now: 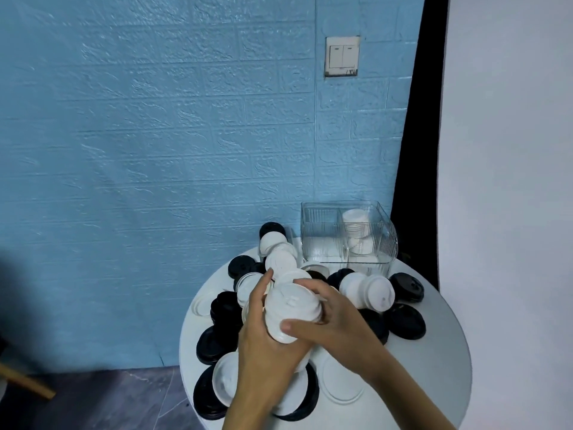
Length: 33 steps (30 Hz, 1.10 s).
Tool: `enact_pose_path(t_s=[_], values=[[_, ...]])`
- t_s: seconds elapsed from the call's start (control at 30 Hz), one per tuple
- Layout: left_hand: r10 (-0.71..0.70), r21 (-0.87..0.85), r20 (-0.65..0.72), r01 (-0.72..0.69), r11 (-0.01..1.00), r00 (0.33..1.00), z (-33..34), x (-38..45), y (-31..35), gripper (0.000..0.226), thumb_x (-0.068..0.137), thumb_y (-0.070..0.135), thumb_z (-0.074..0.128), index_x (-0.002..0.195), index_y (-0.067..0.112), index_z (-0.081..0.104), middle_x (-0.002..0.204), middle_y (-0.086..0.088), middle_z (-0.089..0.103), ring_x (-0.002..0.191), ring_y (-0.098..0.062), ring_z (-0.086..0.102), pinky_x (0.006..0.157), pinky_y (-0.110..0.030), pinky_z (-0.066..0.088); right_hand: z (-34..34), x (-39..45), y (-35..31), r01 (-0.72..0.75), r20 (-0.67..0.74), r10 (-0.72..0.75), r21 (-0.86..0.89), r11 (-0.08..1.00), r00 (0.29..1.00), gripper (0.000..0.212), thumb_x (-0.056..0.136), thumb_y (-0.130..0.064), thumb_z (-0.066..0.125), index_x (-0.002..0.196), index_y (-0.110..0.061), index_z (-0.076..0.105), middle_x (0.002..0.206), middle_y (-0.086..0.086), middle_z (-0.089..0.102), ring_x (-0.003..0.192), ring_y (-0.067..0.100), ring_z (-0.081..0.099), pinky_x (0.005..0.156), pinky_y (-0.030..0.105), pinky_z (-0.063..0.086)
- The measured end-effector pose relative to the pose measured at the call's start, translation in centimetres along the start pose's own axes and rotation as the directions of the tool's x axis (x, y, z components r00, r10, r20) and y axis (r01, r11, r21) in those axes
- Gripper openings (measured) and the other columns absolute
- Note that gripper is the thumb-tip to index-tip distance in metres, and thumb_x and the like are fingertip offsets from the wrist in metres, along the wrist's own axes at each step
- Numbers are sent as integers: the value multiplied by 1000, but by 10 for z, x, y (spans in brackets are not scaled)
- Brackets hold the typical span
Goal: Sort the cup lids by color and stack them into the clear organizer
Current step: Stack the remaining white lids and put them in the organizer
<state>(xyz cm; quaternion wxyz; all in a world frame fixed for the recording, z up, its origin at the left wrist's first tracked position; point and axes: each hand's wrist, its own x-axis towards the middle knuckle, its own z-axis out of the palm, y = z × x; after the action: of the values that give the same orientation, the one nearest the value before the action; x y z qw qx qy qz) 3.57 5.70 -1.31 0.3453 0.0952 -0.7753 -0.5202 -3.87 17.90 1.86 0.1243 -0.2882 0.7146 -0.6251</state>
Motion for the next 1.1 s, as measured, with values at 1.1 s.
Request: enact_pose_path(t_s=[1.1], values=[[29, -125, -175, -51, 991, 984, -2, 5, 13, 78, 42, 62, 78, 115, 36, 65, 107, 40, 63, 98, 14, 60, 82, 1, 42, -83, 64, 107, -238, -264, 61, -715, 657, 963, 93, 73, -43, 77, 153, -32, 30, 150, -1, 36, 135, 29, 41, 107, 42, 45]])
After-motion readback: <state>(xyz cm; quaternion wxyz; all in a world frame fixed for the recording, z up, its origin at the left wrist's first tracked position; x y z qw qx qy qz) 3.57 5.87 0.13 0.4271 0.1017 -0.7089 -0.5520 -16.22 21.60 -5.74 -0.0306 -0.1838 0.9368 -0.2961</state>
